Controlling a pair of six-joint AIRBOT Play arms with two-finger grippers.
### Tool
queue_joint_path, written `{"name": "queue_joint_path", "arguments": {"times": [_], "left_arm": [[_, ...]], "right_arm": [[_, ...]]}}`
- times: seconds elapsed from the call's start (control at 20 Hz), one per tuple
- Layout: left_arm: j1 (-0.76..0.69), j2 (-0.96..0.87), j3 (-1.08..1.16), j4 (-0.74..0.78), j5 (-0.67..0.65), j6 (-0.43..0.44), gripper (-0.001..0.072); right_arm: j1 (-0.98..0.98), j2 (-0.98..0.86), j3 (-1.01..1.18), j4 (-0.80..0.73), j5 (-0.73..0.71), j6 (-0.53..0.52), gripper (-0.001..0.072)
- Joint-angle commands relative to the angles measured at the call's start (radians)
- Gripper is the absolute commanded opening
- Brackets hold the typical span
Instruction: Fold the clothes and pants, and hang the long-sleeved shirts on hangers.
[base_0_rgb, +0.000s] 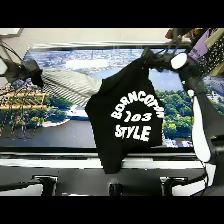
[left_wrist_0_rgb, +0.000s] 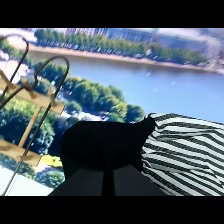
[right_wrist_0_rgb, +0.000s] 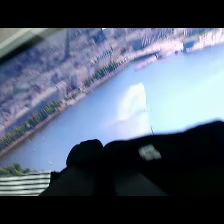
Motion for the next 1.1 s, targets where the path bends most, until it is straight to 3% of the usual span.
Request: {"name": "queue_joint_path", "arguments": {"times": [0.0, 0.05, 0.1, 0.15, 0.2, 0.3, 0.4, 0.5, 0.55, 0.65, 0.8, 0.95, 1.05], "left_arm": [[0.021, -0.103, -0.002, -0.061, -0.011, -0.006, 0.0024], [0.021, -0.105, -0.002, -0.087, -0.014, -0.005, 0.0055], [0.022, -0.100, -0.002, -0.116, -0.015, 0.017, 0.0178], [0.027, -0.089, -0.002, -0.144, -0.023, 0.053, 0.0335], [0.038, -0.072, -0.002, -0.179, -0.040, 0.084, 0.0405], [0.073, -0.034, -0.002, -0.237, -0.093, 0.118, 0.0409], [0.117, 0.010, -0.010, -0.279, -0.177, 0.147, 0.0571], [0.147, 0.077, -0.095, -0.299, -0.214, 0.188, 0.0602], [0.158, 0.124, -0.174, -0.312, -0.207, 0.190, 0.0602], [0.177, 0.233, -0.387, -0.386, -0.161, 0.194, 0.0602], [0.177, 0.357, -0.695, -0.644, -0.054, 0.318, 0.0602], [0.148, 0.377, -0.855, -0.844, -0.035, 0.427, 0.0603], [0.103, 0.376, -0.895, -0.870, -0.034, 0.440, 0.0602]], "right_arm": [[0.003, -0.049, 0.002, -0.021, 0.085, -0.020, 0.0173], [-0.013, -0.033, 0.002, -0.036, 0.139, -0.025, 0.0318], [-0.041, -0.006, 0.002, -0.053, 0.204, -0.026, 0.0463], [-0.076, 0.026, 0.002, -0.067, 0.274, -0.043, 0.0543], [-0.117, 0.064, 0.002, -0.084, 0.352, -0.077, 0.0552], [-0.227, 0.158, 0.002, -0.146, 0.532, -0.136, 0.0552], [-0.340, 0.247, -0.009, -0.205, 0.705, -0.185, 0.0554], [-0.475, 0.366, -0.126, -0.155, 0.737, -0.169, 0.0580], [-0.526, 0.437, -0.228, -0.153, 0.742, -0.169, 0.0666], [-0.597, 0.580, -0.473, -0.151, 0.740, -0.142, 0.0676], [-0.613, 0.753, -0.834, -0.138, 0.732, -0.103, 0.0680], [-0.613, 0.830, -1.110, -0.051, 0.650, -0.102, 0.0679], [-0.613, 0.832, -1.223, 0.037, 0.571, -0.106, 0.0678]]}}
